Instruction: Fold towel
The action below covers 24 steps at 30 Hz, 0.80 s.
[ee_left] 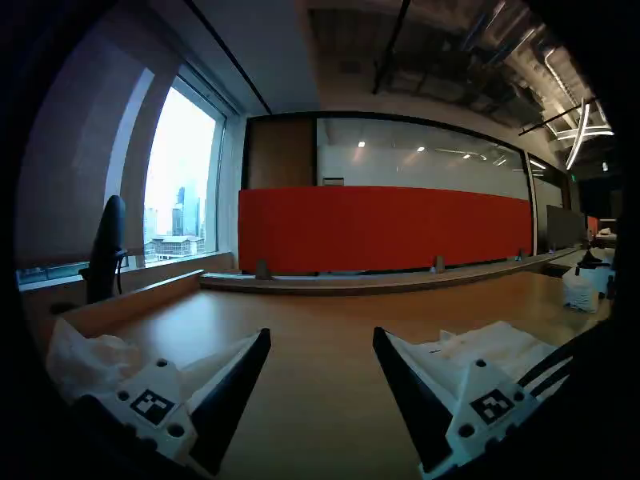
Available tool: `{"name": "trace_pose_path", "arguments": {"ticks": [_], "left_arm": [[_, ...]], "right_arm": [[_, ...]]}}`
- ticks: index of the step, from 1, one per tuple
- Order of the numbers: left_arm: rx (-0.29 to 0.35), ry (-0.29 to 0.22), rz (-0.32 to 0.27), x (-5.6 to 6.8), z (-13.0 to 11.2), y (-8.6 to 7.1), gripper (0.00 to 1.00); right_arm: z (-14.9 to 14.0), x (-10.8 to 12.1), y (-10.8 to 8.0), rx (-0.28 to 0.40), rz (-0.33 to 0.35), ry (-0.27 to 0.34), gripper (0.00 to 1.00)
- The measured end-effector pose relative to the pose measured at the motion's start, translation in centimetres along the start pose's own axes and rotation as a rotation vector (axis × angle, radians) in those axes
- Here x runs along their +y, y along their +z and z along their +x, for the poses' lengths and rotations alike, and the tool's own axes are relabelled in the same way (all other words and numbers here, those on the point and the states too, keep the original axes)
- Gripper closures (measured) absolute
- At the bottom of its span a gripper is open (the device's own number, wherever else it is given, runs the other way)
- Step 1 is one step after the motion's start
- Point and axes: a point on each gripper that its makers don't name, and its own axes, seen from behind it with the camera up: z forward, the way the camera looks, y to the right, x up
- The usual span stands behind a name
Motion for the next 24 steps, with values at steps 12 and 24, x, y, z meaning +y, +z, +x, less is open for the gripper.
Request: {"name": "trace_pose_path", "arguments": {"ticks": [12, 24], "left_arm": [[0.000, 0.000, 0.000, -0.05, -0.02, -0.03, 0.05], [0.000, 0.000, 0.000, -0.02, -0.04, -0.02, 0.05]], "right_arm": [[0.17, 0.02, -0.04, -0.001, 0.000, 0.000, 0.00], [0.15, 0.01, -0.07, -0.001, 0.000, 0.000, 0.00]]}}
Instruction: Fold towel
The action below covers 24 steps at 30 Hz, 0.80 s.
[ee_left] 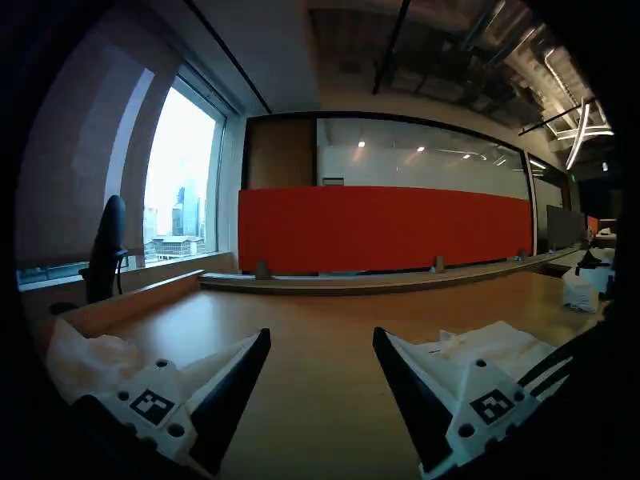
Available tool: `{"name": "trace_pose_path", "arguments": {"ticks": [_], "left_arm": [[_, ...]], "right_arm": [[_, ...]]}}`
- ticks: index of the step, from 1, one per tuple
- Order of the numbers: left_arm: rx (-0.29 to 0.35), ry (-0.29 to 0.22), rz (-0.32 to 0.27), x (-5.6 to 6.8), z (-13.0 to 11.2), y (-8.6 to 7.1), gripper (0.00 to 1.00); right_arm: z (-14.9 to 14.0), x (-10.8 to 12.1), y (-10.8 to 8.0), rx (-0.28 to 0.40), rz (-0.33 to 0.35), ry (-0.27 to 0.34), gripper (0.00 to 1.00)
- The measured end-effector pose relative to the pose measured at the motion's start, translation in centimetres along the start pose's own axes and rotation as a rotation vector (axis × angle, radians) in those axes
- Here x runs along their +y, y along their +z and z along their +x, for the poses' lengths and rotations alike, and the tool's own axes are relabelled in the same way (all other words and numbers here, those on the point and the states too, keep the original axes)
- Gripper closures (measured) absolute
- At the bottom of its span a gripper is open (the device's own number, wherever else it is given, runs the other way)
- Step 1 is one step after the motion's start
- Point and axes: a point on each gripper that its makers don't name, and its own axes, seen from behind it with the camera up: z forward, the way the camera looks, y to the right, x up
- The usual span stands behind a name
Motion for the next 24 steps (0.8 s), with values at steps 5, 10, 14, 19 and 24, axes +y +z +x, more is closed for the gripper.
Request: {"name": "trace_pose_path", "arguments": {"ticks": [5, 10, 14, 19, 24], "left_arm": [[0.000, 0.000, 0.000, -0.02, 0.00, 0.01, 0.05], [0.000, 0.000, 0.000, -0.03, 0.00, -0.03, 0.05], [0.000, 0.000, 0.000, -0.07, -0.06, -0.05, 0.05], [-0.001, -0.001, 0.000, -0.06, -0.06, -0.02, 0.05], [0.001, 0.000, 0.001, -0.10, -0.04, 0.02, 0.05]], "right_arm": [[-0.05, 0.01, -0.01, 0.000, 0.000, 0.000, 0.00], [-0.01, 0.01, -0.02, 0.000, 0.000, 0.000, 0.00], [0.06, -0.03, -0.02, 0.000, 0.000, -0.001, 0.00], [0.09, -0.04, -0.06, 0.001, 0.000, -0.001, 0.00], [0.13, -0.02, -0.05, 0.001, -0.001, -0.001, 0.00]]}}
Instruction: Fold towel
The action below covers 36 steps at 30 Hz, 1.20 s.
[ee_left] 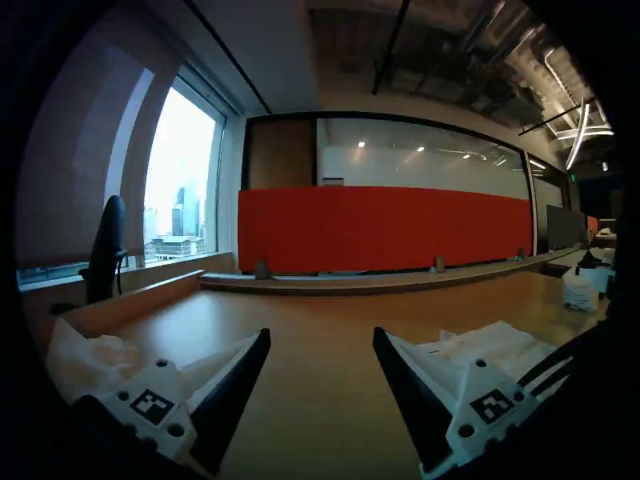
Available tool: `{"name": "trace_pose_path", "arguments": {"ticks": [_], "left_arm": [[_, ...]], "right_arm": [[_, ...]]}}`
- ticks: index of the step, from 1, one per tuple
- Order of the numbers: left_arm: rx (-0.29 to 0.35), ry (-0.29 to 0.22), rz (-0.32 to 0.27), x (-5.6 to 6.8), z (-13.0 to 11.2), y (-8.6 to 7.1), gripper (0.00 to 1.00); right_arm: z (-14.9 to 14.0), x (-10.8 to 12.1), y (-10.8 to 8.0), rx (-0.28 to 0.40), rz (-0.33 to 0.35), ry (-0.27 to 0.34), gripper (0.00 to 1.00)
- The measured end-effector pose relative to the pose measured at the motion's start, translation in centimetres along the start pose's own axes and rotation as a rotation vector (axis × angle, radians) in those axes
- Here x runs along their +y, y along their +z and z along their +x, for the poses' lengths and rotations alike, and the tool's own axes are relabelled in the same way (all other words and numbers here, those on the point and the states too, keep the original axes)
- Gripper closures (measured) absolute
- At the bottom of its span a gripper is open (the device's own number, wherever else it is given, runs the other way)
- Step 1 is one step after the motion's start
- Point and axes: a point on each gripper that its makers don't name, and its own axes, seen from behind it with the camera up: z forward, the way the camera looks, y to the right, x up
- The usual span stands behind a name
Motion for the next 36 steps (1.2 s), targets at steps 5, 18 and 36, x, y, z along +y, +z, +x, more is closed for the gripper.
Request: {"name": "trace_pose_path", "arguments": {"ticks": [5, 18, 36], "left_arm": [[0.005, -0.011, 0.023, -0.6, 0.3, 0.0, 0.05], [0.013, -0.018, 0.027, -1.0, 8.7, -0.5, 0.05], [-0.021, 0.020, -0.007, 0.1, 19.7, -1.0, 0.05]], "right_arm": [[-0.4, 0.1, 0.1, -0.003, -0.008, -0.004, 0.00], [6.8, -0.5, -0.2, -0.019, -0.020, -0.017, 0.00], [18.2, -1.1, -1.0, -0.025, -0.015, -0.048, 0.00]]}}
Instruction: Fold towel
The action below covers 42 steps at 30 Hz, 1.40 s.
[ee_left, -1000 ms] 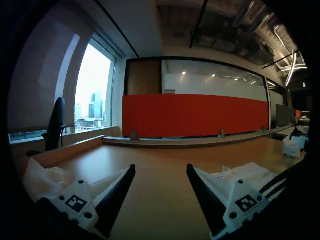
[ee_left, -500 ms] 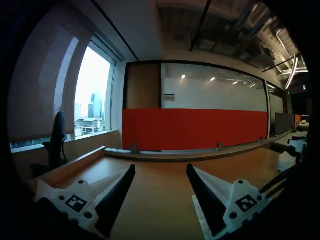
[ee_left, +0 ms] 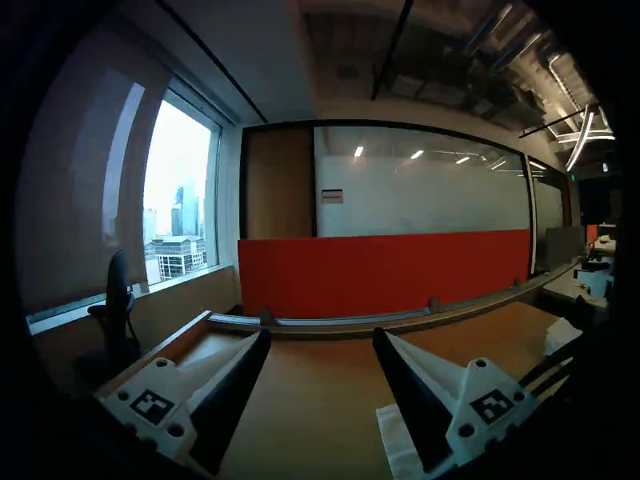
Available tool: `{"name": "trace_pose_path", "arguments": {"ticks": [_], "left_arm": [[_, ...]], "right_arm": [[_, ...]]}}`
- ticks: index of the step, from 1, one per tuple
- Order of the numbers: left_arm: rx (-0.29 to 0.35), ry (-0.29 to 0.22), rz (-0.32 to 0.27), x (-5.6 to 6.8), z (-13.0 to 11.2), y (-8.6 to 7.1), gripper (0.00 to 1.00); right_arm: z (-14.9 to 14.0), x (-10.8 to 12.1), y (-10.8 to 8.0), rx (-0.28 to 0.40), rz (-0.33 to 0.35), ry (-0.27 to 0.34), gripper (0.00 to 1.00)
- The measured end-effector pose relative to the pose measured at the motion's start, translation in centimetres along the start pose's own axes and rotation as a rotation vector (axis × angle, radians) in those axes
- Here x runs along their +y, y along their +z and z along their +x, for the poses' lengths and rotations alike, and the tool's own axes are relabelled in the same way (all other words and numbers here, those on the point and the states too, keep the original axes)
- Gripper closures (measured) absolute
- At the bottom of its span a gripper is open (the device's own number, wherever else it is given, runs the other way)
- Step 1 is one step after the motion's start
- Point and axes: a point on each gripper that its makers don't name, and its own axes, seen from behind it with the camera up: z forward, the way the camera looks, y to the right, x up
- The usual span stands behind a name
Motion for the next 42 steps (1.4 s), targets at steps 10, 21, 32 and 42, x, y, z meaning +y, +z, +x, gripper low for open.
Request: {"name": "trace_pose_path", "arguments": {"ticks": [10, 21, 32, 42], "left_arm": [[-0.071, 0.034, -0.079, 1.2, 0.2, -0.5, 0.05], [-0.133, 0.063, -0.167, 2.4, -0.3, -0.8, 0.05], [-0.269, 0.141, -0.359, 5.7, -4.1, -1.8, 0.05], [-0.349, 0.187, -0.470, 7.9, -7.1, -2.7, 0.05]], "right_arm": [[1.1, -1.0, 0.0, -0.049, 0.058, -0.036, 0.00], [-0.2, -3.3, -0.3, -0.139, 0.190, -0.103, 0.00], [-4.1, -6.0, -1.3, -0.306, 0.378, -0.209, 0.00], [-7.4, -7.4, -2.6, -0.413, 0.493, -0.276, 0.00]]}}
